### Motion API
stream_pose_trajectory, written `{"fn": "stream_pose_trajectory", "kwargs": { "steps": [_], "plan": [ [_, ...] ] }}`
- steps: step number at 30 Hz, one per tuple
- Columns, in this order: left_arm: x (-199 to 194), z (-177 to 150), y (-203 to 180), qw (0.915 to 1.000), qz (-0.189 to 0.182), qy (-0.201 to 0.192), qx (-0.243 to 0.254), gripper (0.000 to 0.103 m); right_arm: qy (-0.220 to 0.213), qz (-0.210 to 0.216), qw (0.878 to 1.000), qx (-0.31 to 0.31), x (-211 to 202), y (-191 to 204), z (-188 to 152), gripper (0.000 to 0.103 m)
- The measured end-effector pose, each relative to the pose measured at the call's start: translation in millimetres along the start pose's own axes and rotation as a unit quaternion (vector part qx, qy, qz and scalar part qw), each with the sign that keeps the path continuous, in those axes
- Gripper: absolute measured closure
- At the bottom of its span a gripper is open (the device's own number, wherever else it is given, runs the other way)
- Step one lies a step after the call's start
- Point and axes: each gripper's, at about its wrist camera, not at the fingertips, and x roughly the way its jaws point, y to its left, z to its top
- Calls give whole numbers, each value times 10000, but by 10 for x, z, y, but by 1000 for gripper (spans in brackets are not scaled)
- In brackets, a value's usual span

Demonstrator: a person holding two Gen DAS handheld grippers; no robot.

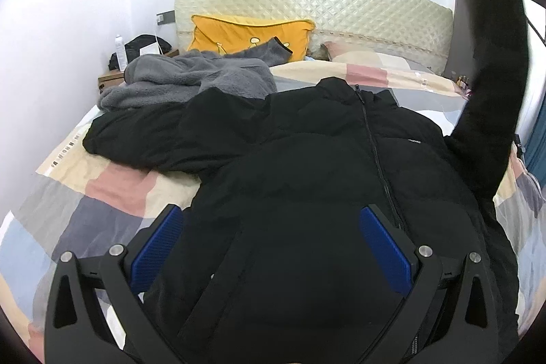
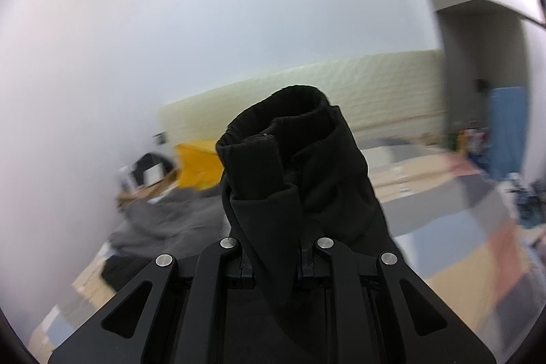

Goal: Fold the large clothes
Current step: 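Lift the sleeve with the right tool and lay it across the jacket body, then release the sleeve from the right tool onto the jacket front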

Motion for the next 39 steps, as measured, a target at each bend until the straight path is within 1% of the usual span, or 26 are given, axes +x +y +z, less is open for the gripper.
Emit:
{"fn": "stream_pose_trajectory", "kwargs": {
  "steps": [1, 3, 5, 8, 10, 13, 16, 18, 20, 22, 24, 25, 27, 28, 29, 30, 31, 33, 35, 37, 39],
  "plan": [
    [11, -6, 3, 10000, 10, 11, -6, 0, 69, 146, 9999, -10, 124, 108, -78, 89],
    [27, -9, 36, 10000, -25, 45, -72, 0, 397, 581, 9975, 40, 459, 353, -306, 89],
    [39, 1, 77, 9998, -89, 66, -169, 0, 684, 803, 9944, 26, 748, 577, -529, 89],
    [52, -9, 174, 9994, -85, 53, -327, 0, 995, 893, 9909, -168, 1131, 892, -853, 87],
    [78, -32, 278, 9984, -109, 93, -542, 0, 1263, 963, 9870, -256, 1418, 1072, -1094, 85],
    [134, -62, 418, 9965, -106, 169, -810, 0, 1534, 1005, 9821, -424, 1703, 1227, -1369, 79],
    [203, -77, 556, 9935, -153, 231, -1102, 0, 1894, 983, 9758, -478, 1993, 1395, -1764, 79],
    [244, -93, 607, 9922, -154, 269, -1203, 0, 2068, 994, 9722, -469, 2154, 1482, -1981, 79],
    [292, -109, 637, 9914, -195, 340, -1249, 0, 2267, 963, 9678, -524, 2234, 1546, -2160, 79],
    [316, -121, 664, 9914, -231, 328, -1249, 0, 2461, 932, 9629, -592, 2308, 1557, -2325, 79],
    [366, -125, 705, 9914, -149, 368, -1244, 0, 2589, 956, 9590, -639, 2306, 1611, -2386, 76],
    [388, -124, 728, 9906, -165, 401, -1297, 0, 2653, 990, 9567, -672, 2306, 1648, -2409, 72],
    [407, -120, 762, 9888, -221, 427, -1411, 0, 2728, 1054, 9530, -796, 2296, 1709, -2417, 56],
    [404, -119, 768, 9888, -220, 419, -1416, 0, 2713, 1095, 9519, -910, 2263, 1765, -2400, 43],
    [401, -119, 764, 9891, -206, 404, -1403, 0, 2648, 1067, 9531, -1008, 2220, 1796, -2375, 40],
    [394, -121, 753, 9896, -181, 392, -1373, 0, 2531, 1022, 9556, -1111, 2151, 1837, -2337, 41],
    [389, -123, 738, 9901, -182, 385, -1336, 0, 2434, 1030, 9585, -1072, 2075, 1846, -2289, 41],
    [389, -122, 717, 9909, -178, 379, -1279, 0, 2354, 1191, 9605, -885, 1940, 1782, -2186, 41],
    [375, -116, 680, 9919, -155, 359, -1209, 0, 2137, 1262, 9642, -934, 1703, 1708, -2068, 41],
    [362, -108, 628, 9930, -166, 338, -1121, 0, 1914, 1199, 9675, -1134, 1487, 1635, -1984, 41],
    [345, -108, 585, 9938, -201, 313, -1044, 0, 1711, 994, 9716, -1297, 1231, 1478, -1902, 41]
  ]
}}
